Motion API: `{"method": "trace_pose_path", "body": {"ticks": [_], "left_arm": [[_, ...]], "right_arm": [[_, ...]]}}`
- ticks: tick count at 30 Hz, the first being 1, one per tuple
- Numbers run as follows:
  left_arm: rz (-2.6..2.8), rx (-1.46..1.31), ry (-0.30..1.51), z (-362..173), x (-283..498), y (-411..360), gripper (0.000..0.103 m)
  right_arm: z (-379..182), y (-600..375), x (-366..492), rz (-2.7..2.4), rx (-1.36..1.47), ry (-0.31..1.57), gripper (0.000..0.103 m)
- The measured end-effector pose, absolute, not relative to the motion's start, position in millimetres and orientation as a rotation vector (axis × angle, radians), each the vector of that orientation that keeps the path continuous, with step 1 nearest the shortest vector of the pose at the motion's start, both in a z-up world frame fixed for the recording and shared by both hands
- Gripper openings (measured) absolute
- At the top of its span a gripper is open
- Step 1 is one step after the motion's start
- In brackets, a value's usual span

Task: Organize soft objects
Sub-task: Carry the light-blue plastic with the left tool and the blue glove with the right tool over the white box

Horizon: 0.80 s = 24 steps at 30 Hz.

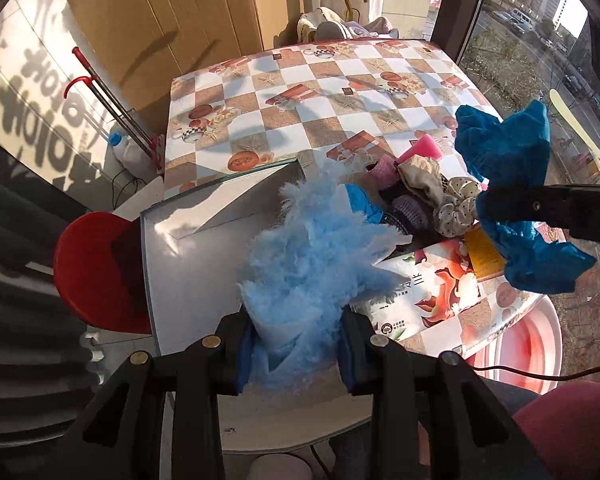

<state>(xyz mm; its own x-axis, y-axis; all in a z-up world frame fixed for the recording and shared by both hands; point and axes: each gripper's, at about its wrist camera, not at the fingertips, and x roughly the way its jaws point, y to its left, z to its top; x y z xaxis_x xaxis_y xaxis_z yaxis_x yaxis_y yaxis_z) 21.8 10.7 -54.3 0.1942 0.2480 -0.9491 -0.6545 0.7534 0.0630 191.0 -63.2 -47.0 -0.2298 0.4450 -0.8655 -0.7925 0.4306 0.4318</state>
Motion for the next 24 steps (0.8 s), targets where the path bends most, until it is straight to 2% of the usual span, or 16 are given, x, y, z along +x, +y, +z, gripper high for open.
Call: {"method": "trace_pose_path", "body": {"ticks": [14, 24], "left_arm": [[0.806, -0.568, 1.173, -59.2, -52.9, 24.3, 0.037], [0.825, -0.633, 1.209, -72.7, -62.4, 26.7, 0.037]], "right_arm": [[-37.0, -10.0, 114.6, 1.38, -0.568, 1.306, 0.009], [-44.4, 3.3, 100.8, 1.424, -0.648, 1.32, 0.009]]}}
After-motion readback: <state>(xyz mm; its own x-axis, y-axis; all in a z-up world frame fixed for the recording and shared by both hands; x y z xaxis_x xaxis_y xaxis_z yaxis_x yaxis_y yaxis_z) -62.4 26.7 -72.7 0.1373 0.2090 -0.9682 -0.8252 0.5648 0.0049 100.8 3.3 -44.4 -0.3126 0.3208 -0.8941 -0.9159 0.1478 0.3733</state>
